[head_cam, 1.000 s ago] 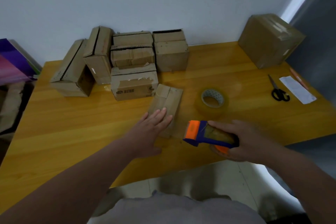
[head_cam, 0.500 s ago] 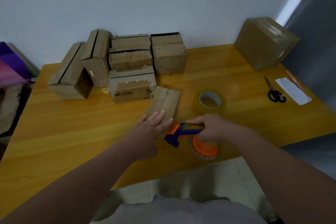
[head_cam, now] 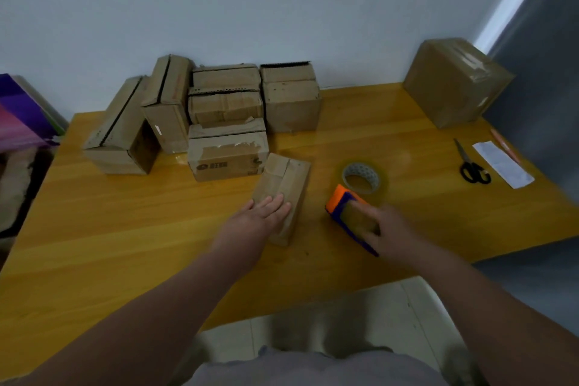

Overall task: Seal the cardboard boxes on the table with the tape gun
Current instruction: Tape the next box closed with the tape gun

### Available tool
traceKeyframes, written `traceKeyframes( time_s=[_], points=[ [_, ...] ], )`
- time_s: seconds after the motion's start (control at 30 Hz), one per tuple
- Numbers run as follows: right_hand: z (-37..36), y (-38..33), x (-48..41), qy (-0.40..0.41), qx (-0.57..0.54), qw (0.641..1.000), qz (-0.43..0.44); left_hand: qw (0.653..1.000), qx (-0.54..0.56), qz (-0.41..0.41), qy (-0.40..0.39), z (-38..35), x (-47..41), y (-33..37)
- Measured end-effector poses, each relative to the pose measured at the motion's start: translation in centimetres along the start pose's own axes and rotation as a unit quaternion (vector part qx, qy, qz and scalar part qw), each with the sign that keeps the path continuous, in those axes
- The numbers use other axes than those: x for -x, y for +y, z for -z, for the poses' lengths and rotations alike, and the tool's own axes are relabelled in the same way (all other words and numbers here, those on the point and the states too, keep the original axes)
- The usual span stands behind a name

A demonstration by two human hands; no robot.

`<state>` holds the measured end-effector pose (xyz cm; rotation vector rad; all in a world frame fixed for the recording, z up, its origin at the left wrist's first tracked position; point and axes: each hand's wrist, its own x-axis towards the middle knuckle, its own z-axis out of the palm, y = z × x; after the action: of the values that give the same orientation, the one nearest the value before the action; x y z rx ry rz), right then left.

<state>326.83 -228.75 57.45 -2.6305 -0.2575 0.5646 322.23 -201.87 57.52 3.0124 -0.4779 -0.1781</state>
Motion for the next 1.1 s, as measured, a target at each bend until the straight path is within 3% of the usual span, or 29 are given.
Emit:
traceKeyframes(
  time_s=[0.1,0.2,0.4,0.5,0.63,0.73,0.87,0.97,1.1],
  points=[
    [-1.8,0.3,1.3,-0.075,0.102,0.992,0.012,1.0,0.007,0.007,0.019,0.5,-0.1,-0.2],
    [-2.8,0.8,1.7,-0.092,0.115,0.989,0.016,0.999,0.029,0.039,0.02,2.0,-0.7,-0.2],
    [-1.3,-0.1,1.4,0.023,0.071,0.997,0.033,0.988,0.078,0.093,0.092,8.3,-3.7,-0.6],
    [-0.2,-2.0,1.0,0.086,0.04,0.994,0.045,0.987,0.097,0.119,0.055,10.6,-4.7,-0.8],
    [0.5,-5.1,1.0,0.121,-0.094,0.986,0.066,0.969,0.162,0.184,0.017,9.9,-4.4,-1.2],
    [0.6,-7.0,1.3,0.074,-0.186,0.978,0.064,0.925,0.284,0.251,0.004,8.1,-3.9,-1.8],
    [0.2,-8.5,1.4,-0.024,-0.119,0.99,0.065,0.833,0.451,0.32,0.003,7.0,-3.4,-1.9],
    [0.0,-9.4,1.4,-0.033,-0.047,0.996,0.074,0.787,0.527,0.322,-0.022,7.0,-2.8,-2.1],
    [-0.1,-9.7,1.1,-0.022,-0.032,0.996,0.075,0.736,0.617,0.272,-0.065,6.9,-1.8,-3.2]
  ],
)
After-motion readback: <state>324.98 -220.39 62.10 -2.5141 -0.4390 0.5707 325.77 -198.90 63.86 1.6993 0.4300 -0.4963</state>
